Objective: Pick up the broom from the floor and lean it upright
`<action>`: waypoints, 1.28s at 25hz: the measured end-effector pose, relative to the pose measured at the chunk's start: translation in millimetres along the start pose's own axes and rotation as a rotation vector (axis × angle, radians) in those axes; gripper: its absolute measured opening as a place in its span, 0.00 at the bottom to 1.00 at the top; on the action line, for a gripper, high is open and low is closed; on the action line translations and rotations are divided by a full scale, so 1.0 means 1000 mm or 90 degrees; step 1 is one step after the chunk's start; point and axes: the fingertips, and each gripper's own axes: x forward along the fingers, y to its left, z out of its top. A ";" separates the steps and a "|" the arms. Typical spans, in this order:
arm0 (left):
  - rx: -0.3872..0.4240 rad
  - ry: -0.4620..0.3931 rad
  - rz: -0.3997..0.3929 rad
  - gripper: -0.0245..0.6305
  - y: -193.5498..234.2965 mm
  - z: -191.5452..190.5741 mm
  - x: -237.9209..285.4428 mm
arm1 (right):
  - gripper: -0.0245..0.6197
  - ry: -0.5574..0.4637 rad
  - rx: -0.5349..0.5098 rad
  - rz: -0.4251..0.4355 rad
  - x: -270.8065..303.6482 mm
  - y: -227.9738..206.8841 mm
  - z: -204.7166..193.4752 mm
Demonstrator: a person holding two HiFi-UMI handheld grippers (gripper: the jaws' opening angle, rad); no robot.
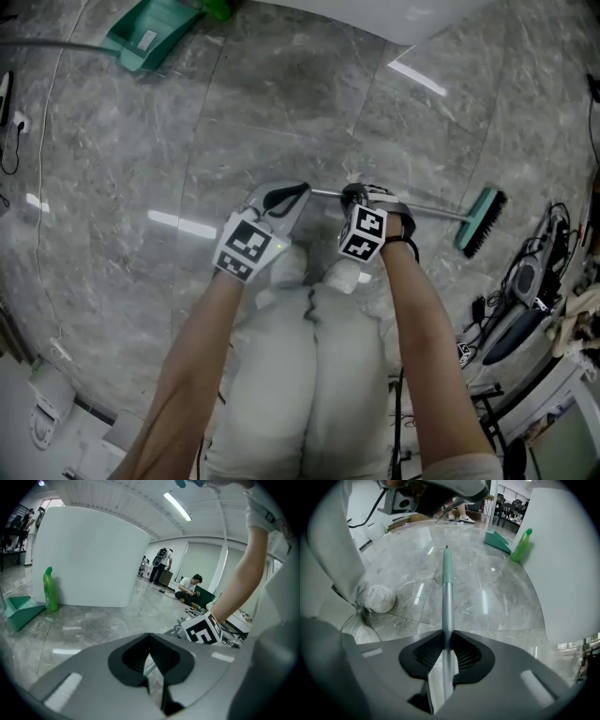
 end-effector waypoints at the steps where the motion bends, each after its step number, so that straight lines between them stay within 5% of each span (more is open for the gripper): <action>1: 0.005 -0.010 -0.001 0.04 -0.005 0.012 -0.005 | 0.15 -0.011 0.003 -0.009 -0.012 -0.003 0.002; 8: 0.053 -0.124 -0.002 0.04 -0.053 0.118 -0.054 | 0.15 -0.097 0.051 -0.099 -0.107 -0.036 0.006; 15: 0.033 -0.182 0.016 0.04 -0.075 0.180 -0.083 | 0.15 -0.179 0.111 -0.184 -0.198 -0.060 0.001; 32: 0.087 -0.176 0.022 0.04 -0.118 0.295 -0.094 | 0.15 -0.361 0.387 -0.367 -0.375 -0.101 -0.023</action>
